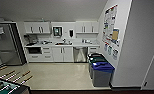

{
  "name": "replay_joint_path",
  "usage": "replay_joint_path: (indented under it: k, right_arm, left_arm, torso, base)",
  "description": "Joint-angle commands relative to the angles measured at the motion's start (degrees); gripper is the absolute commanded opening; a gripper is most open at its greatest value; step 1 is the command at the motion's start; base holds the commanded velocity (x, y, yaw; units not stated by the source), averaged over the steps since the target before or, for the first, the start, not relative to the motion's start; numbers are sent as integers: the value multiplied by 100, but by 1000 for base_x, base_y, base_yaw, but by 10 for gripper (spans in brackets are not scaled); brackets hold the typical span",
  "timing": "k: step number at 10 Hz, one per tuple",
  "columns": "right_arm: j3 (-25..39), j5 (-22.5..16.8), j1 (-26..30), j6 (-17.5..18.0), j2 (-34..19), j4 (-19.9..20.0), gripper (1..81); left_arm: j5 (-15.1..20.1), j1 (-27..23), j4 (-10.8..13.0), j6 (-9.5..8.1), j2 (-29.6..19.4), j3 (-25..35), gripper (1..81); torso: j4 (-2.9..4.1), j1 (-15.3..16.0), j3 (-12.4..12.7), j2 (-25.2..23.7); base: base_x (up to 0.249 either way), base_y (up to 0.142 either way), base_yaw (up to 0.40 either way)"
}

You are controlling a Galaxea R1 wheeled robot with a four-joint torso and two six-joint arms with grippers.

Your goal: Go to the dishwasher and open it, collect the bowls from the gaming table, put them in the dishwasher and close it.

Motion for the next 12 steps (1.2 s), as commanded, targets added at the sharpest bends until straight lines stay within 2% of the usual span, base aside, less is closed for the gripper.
replay_joint_path:
  k: [1,9,12]
  right_arm:
    - [41,-252,361,8,50,35,811]
    - [41,-252,361,0,50,17,811]
    - [41,-252,352,0,33,35,811]
  left_arm:
    - [238,-315,45,59,-16,5,811]
    - [238,-324,45,59,-24,14,811]
    - [238,-315,45,59,-24,14,811]
  torso:
    - [0,0,0,0]
    - [0,0,0,0]
    - [0,0,0,0]
  base:
    - [138,76,0]
    - [132,78,0]
    - [140,20,0]
